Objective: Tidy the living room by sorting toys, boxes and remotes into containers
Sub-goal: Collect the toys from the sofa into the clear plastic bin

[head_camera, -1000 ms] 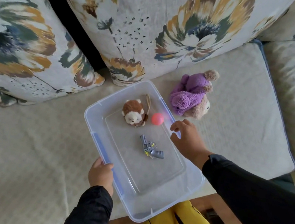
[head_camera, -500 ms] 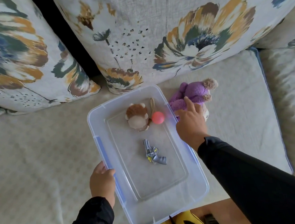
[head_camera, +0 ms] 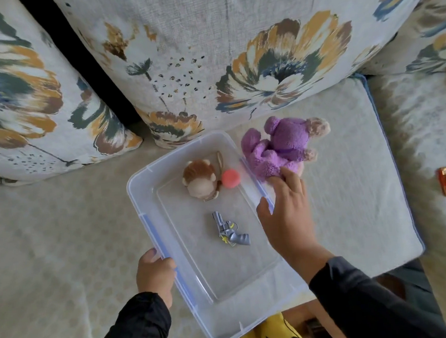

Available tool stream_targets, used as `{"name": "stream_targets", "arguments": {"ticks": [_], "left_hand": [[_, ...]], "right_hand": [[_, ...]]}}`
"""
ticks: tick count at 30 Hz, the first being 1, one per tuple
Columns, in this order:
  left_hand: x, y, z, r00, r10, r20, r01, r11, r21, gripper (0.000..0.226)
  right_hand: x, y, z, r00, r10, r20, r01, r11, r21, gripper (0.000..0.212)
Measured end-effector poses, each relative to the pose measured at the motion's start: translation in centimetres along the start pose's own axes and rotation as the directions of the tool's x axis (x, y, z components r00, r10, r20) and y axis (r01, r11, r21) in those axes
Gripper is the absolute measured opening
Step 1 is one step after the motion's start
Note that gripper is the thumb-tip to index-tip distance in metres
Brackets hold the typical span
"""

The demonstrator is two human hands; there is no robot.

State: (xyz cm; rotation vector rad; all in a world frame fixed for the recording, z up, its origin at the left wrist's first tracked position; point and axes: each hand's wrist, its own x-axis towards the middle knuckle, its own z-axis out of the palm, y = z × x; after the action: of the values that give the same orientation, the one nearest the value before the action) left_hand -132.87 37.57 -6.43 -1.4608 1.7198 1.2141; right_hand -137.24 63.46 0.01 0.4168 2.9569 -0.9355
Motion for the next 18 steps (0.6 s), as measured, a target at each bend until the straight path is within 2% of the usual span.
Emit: {"name": "stream_targets", "arguments": {"ticks": [2,4,5,8,13,18], "left_hand": [[-0.1,-0.1,0.4,0.999,-0.030,0.026,0.031,0.999,-0.033,0.064],[-0.1,-0.2,0.8,0.999,-0.031,0.038,0.033,0.998,-0.051,0.070],[-0.4,0.0,0.8,0.999,-0.031,0.035,0.032,0.998,-0.048,0.065],[-1.1,0.8,1.0,0.996,-0.070,0.059,0.072,0.996,-0.043,0.025],[-2.5,1.1,1.4,0.997,-0.044,0.064,0.041,0.998,0.047,0.019],[-4.8,2.1,2.4,0.992,-0.046,0.117,0.041,0.998,0.039,0.022]], "right_hand": [[-1.5,-0.9,-0.7,1.000,-0.025,-0.009,0.026,0.999,0.048,0.038],[-2.5,-1.8,-1.4,0.998,-0.066,-0.005,0.066,0.995,0.074,0.038],[-3.0,-2.3,-1.8,0.996,-0.088,0.009,0.087,0.992,0.088,0.037],[-4.4,-3.6,-2.4,0.988,-0.131,0.079,0.119,0.982,0.150,0.037],[-6.3,-4.5,-3.4,0.981,-0.160,0.109,0.126,0.954,0.270,0.014],[-7.7,-4.1,-4.0,0.979,-0.145,0.143,0.112,0.970,0.218,0.018]]}}
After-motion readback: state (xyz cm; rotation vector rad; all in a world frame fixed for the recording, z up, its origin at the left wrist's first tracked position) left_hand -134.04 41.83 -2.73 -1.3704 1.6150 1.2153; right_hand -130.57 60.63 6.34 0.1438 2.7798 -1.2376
